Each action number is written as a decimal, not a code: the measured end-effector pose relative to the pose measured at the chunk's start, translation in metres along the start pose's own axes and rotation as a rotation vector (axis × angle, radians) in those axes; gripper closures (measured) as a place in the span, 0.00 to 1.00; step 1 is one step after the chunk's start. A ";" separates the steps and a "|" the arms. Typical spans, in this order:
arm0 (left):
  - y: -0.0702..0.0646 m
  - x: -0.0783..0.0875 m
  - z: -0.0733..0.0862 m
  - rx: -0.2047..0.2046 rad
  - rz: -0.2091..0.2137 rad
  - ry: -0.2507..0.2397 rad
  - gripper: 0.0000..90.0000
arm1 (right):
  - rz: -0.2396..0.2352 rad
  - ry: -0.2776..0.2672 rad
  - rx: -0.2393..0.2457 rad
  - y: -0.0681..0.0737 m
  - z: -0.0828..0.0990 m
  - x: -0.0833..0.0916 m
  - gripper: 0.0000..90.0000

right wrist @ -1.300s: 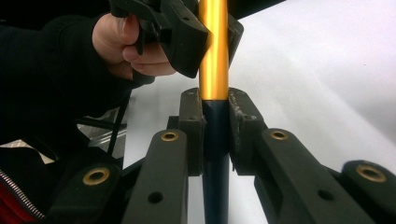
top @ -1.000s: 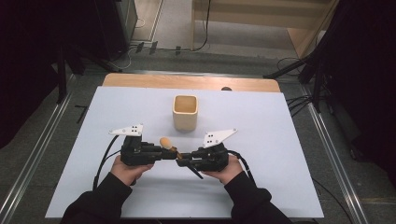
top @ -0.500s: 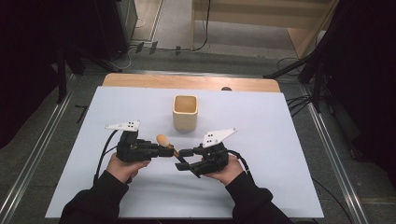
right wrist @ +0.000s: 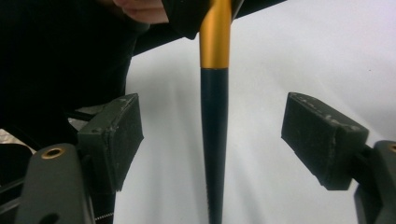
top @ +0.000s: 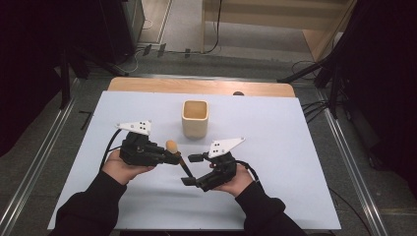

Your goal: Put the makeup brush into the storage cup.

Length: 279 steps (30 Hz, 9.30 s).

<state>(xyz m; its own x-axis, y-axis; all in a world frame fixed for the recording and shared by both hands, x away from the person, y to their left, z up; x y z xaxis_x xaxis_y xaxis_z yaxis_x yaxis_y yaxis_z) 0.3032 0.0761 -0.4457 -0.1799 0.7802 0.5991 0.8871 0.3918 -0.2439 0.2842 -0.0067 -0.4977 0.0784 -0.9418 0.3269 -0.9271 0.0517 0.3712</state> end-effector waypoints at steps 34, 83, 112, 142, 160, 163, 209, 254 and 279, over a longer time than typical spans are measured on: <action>-0.008 -0.011 -0.007 -0.275 -0.041 0.226 0.89 | 0.004 -0.030 0.037 -0.003 -0.005 -0.012 0.85; 0.016 0.000 0.037 -0.122 -0.117 -0.073 0.30 | 0.100 -0.043 0.052 -0.013 -0.006 0.015 0.87; 0.035 0.025 0.062 -0.091 -0.270 -0.217 0.15 | 0.151 -0.064 0.033 -0.020 -0.009 0.042 0.87; 0.040 0.030 0.066 -0.062 -0.301 -0.238 0.01 | 0.188 -0.067 0.022 -0.028 -0.053 0.056 0.87; 0.040 0.030 0.065 -0.061 -0.297 -0.243 0.01 | 0.217 -0.064 0.009 -0.041 -0.079 0.071 0.88; 0.040 0.030 0.066 -0.063 -0.291 -0.240 0.01 | 0.223 -0.069 0.010 -0.043 -0.084 0.073 0.87; 0.035 0.029 0.065 -0.091 -0.281 -0.238 0.01 | 0.374 -0.121 0.010 -0.103 -0.162 0.095 0.87; 0.034 0.031 0.065 -0.093 -0.270 -0.243 0.01 | 0.458 -0.137 -0.056 -0.150 -0.124 0.073 0.87; 0.034 0.029 0.066 -0.097 -0.266 -0.234 0.01 | 0.455 -0.116 -0.103 -0.159 -0.092 0.059 0.87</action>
<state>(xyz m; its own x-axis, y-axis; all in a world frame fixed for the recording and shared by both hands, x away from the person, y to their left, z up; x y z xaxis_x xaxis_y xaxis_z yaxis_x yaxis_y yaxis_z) 0.3003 0.1438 -0.4867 -0.4920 0.7519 0.4388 0.8303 0.5568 -0.0232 0.4703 -0.0403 -0.4574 -0.3739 -0.8466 0.3788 -0.8163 0.4943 0.2990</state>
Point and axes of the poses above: each handheld gripper's, and its own axes: x roughly backward along the jaws, z roughly out of its underside, y roughly to its left, the point moved 10 cm from there along -x, roughly forward along the jaws, and after that the axes turned 14 degrees about -z, right-handed, at the moved point
